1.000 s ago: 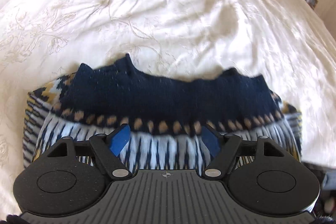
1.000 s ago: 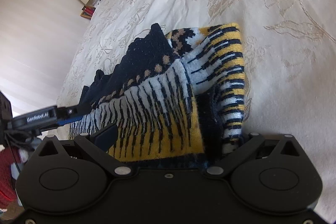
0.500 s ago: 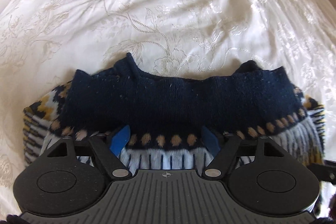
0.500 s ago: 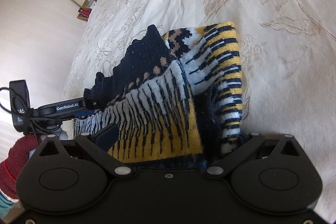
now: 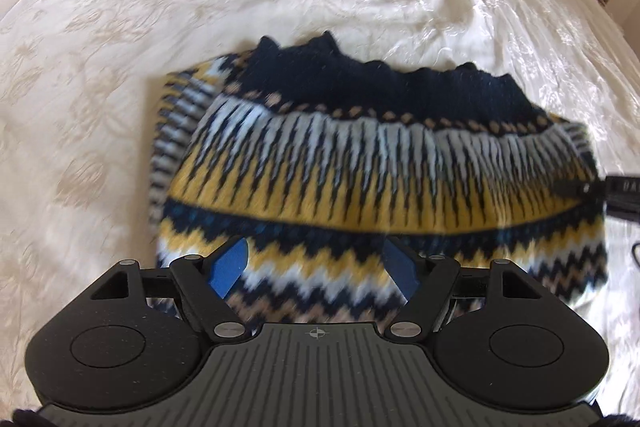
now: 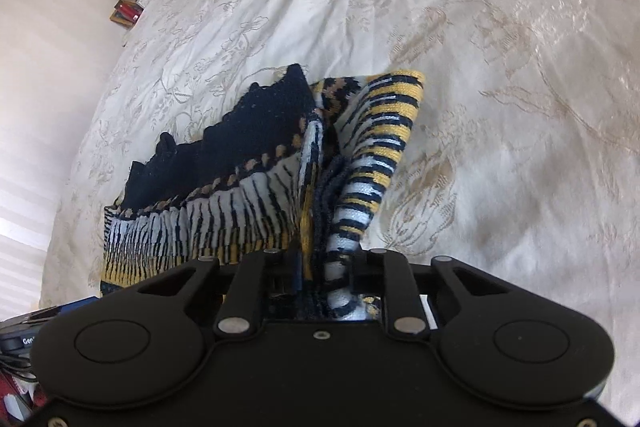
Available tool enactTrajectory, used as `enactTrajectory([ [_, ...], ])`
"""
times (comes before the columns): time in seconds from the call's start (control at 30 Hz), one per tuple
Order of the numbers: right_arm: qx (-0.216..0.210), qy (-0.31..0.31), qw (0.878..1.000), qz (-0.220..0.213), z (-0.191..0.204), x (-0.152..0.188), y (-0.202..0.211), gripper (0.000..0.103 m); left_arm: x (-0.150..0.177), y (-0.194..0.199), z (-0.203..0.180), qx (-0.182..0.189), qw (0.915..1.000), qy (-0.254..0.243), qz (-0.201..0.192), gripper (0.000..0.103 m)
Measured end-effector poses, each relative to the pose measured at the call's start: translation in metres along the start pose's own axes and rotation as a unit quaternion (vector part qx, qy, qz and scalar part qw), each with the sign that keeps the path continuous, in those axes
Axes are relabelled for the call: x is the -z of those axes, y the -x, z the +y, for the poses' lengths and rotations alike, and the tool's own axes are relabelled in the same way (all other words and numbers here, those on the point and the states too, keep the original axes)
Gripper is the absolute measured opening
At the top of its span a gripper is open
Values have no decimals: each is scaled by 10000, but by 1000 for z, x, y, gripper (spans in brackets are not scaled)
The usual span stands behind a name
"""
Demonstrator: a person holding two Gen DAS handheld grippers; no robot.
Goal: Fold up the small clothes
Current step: 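Fold the held side edge inward over the sweater with the right tool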
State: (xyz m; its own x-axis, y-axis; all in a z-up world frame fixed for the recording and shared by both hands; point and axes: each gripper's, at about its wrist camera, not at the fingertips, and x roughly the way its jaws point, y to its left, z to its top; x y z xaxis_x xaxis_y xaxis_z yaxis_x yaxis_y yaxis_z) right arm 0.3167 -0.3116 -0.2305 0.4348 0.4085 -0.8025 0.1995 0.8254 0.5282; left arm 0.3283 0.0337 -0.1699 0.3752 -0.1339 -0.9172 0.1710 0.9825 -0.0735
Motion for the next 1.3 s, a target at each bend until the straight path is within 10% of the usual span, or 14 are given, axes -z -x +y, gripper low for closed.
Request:
enactTrajectory([
  [0.73,-302,1093,9924,480,228,2,-54,27,66,36,129,215,9970,736,92,73],
  [1.17,418,1945,9748,1007,293,51,-126,31,79,38,165,117,9942,1056,169,73],
  [1.3,-232,1862,9775,967,298,52,-122,41,74,37,160,185,9950,967,140,73],
])
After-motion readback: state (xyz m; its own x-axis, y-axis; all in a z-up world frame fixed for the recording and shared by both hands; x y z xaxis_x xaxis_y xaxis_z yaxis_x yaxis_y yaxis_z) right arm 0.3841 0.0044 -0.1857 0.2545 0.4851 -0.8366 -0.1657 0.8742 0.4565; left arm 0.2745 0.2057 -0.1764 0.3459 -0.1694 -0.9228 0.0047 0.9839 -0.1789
